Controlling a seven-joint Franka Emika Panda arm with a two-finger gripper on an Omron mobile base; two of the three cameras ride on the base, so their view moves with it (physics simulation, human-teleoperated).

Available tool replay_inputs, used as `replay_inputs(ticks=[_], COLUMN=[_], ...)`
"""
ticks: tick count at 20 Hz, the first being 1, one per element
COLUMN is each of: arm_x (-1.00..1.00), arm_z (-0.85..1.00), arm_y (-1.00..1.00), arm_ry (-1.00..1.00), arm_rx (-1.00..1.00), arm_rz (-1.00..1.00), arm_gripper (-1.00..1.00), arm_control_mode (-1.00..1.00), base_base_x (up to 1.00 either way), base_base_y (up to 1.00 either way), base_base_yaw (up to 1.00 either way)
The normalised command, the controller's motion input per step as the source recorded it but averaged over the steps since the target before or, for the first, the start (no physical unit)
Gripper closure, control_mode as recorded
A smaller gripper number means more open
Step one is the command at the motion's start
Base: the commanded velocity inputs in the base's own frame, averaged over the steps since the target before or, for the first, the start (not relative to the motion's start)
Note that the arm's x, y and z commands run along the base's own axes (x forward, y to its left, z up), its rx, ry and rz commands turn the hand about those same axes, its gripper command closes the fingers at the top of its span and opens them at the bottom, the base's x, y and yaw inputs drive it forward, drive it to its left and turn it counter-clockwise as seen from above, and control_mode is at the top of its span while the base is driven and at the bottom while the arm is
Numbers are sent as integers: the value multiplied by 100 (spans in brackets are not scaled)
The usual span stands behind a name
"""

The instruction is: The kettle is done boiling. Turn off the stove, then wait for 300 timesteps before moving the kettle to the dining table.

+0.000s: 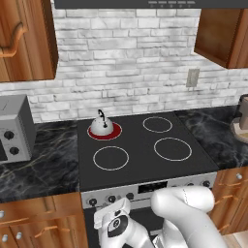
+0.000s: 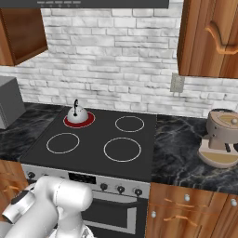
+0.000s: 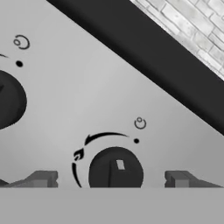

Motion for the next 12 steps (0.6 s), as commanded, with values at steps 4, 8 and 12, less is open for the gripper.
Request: replay_inputs(ticks=[4,8,12], arm_x=[9,13,7], arm_z=[-4,-1,-1], arm_y=[0,0,-2], arm_ry=[0,0,0], arm_rx=[0,0,1], arm_rz=[0,0,0], arm_gripper=[100,100,100], arm_control_mode=[-100,-100,-100], base_base_x=[0,0,0], base_base_y=[0,0,0], base_base_yaw=[0,0,0])
